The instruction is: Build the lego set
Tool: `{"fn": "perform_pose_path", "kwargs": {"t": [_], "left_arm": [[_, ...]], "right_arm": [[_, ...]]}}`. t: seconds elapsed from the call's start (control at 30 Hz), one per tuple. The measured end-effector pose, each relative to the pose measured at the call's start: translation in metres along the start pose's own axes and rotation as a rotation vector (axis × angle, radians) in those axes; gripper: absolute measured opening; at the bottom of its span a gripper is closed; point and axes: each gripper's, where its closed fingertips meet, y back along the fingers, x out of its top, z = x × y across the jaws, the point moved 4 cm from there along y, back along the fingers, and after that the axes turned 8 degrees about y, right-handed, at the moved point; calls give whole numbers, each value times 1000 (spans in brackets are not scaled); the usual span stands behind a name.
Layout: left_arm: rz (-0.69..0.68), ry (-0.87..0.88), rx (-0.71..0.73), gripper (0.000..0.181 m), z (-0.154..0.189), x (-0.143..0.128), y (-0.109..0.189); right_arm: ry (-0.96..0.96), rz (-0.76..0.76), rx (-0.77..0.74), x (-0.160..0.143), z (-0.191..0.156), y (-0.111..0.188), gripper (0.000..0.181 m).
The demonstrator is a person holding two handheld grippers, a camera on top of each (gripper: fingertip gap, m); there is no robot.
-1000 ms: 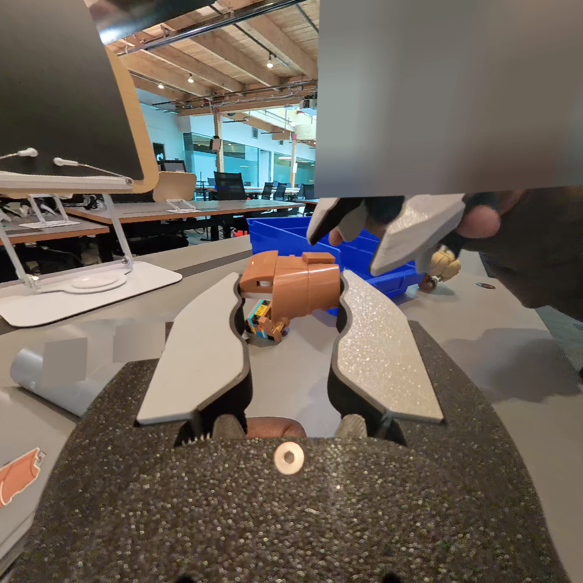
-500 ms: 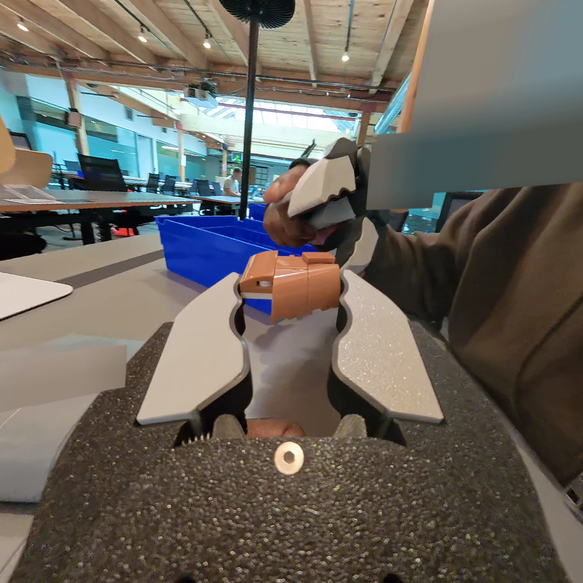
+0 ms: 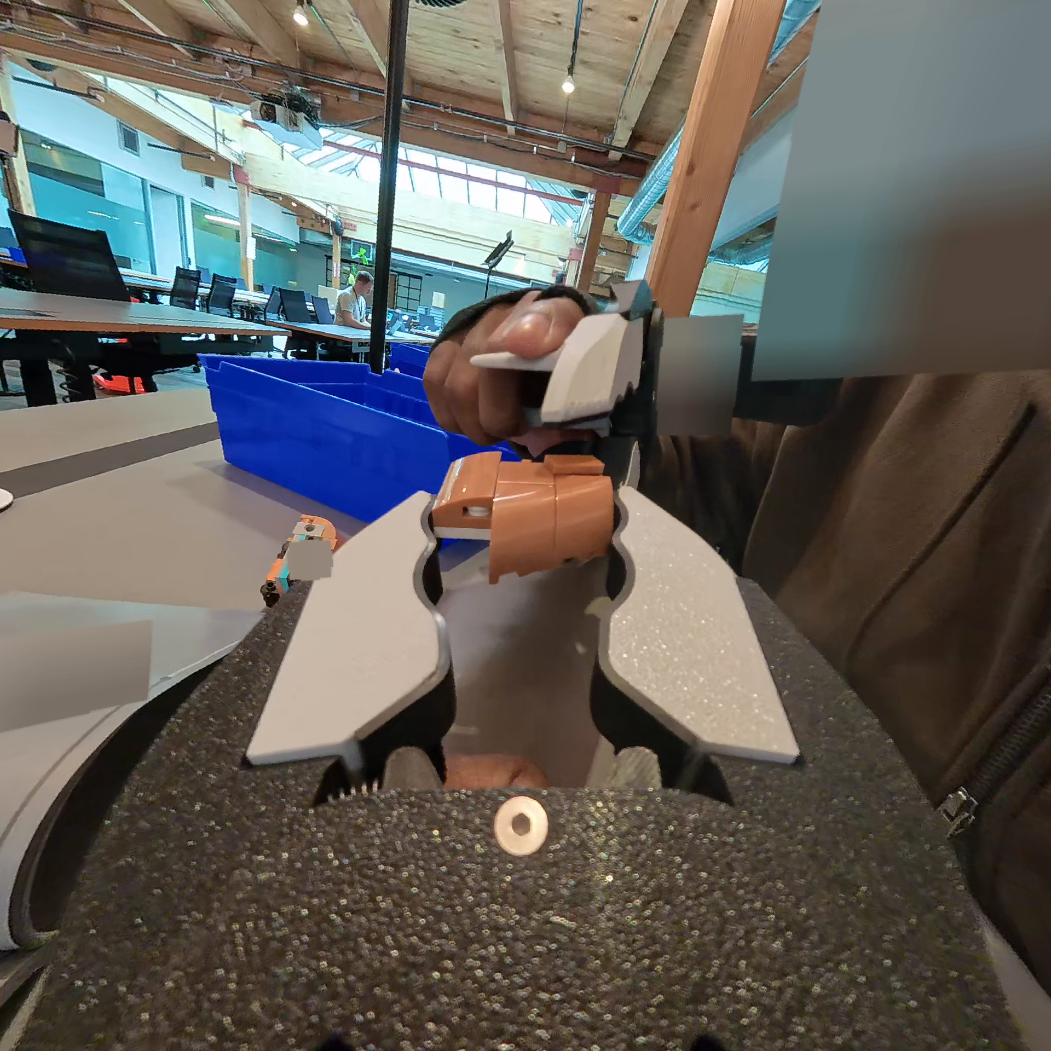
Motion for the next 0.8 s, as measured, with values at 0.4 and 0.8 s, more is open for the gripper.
{"fn": "perform_pose_path", "kwargs": {"t": [0.4,0.8], "left_arm": [[21,-21,88,56,-9,4,3],[31,-51,154,57,-13,6,5]], "right_arm": [[97,-133,11,-3,-4,-7,36],[174,-223,2,-7,-3,-9,31]]}}
